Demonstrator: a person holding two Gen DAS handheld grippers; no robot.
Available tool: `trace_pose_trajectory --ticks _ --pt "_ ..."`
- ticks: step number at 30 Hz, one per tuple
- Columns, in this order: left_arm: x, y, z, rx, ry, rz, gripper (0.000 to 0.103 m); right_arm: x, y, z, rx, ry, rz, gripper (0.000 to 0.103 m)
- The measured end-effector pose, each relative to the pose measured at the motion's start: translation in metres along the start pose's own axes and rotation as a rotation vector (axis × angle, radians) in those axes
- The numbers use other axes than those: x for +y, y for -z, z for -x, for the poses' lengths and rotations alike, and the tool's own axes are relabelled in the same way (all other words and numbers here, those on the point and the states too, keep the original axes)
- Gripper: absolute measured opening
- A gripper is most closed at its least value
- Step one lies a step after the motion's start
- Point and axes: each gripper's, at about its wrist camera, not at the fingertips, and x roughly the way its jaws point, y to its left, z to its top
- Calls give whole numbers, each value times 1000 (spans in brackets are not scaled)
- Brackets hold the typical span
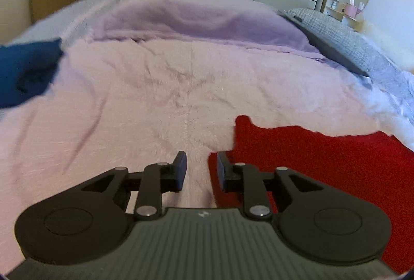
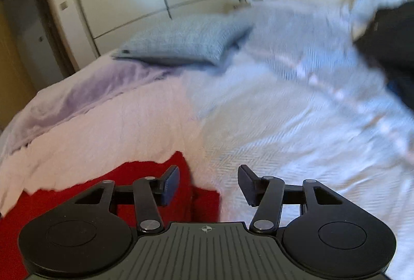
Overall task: Fold clothes
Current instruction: 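Release the red sweater and pull both open grippers back from it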
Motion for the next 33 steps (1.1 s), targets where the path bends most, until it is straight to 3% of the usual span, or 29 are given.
trace_pose_trajectory --ticks 4,6,10,16,25,33 --pt "-28 22 52 -5 69 -33 21 36 42 57 3 -87 111 54" --pt "-41 38 63 22 89 -45 21 48 69 61 46 -68 160 54" --pt "-58 67 54 112 25 -82 21 49 105 51 138 -5 163 54" --pt "-80 68 99 71 -48 -108 23 56 90 103 79 -11 126 54" --pt "-112 110 165 101 -116 -193 29 63 137 158 196 27 51 54" --pt "-116 138 204 96 -105 -225 30 78 156 196 197 44 47 54"
